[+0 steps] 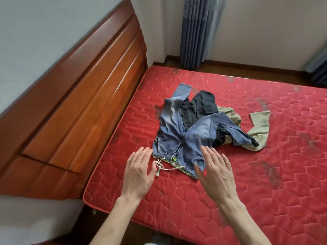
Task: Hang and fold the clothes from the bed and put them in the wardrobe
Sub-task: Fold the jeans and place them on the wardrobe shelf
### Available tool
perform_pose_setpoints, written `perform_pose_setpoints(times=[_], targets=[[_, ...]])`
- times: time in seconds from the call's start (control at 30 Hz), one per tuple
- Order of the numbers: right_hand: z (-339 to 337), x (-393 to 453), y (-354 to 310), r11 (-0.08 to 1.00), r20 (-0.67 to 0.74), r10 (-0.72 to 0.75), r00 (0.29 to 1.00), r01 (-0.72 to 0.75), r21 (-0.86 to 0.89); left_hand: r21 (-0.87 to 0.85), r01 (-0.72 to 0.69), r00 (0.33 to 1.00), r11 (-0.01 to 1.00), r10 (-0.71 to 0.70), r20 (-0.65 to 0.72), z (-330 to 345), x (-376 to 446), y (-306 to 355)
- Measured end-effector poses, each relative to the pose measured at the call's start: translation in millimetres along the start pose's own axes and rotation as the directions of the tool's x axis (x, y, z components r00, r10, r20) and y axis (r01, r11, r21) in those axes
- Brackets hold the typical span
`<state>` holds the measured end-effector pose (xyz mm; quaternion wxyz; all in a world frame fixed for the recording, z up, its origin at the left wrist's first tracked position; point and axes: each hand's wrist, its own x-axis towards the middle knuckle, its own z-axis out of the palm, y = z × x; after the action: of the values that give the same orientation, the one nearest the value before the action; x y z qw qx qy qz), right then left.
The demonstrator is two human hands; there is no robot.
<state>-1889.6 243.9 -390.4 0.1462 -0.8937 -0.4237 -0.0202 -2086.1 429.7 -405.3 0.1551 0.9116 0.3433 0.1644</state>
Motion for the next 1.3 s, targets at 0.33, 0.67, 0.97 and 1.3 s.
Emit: perform_pose_setpoints(times=[0.33,0.67,0.97,1.3], targets=[[124.1,56.2,14.1,0.985,0.170,0.092,0.981,-0.065,-0.157,-0.043,-0.069,0.979,0.997,0.076,0.187,116.9,74.2,-80.9],[324.4,50.7,68.2,0.988,0.323,0.091,0.942,-0.046,-0.145,0.018,-0.213,0.912,0.977,0.192,0.362,300.6,97.1,-161.3],[471.0,21.8,108.0,0.980,0.403,0.149,0.903,-0.080,-0.182,0.237,-0.399,0.841,0.886,0.250,0.480,413.8,106.5,-234.8],[515.9,19.8,127.4,0.969,0.231,0.087,0.969,-0.028,-0.247,0.384,-0.592,0.730,0.708,0.271,0.627,459.7,139.2,-255.3]])
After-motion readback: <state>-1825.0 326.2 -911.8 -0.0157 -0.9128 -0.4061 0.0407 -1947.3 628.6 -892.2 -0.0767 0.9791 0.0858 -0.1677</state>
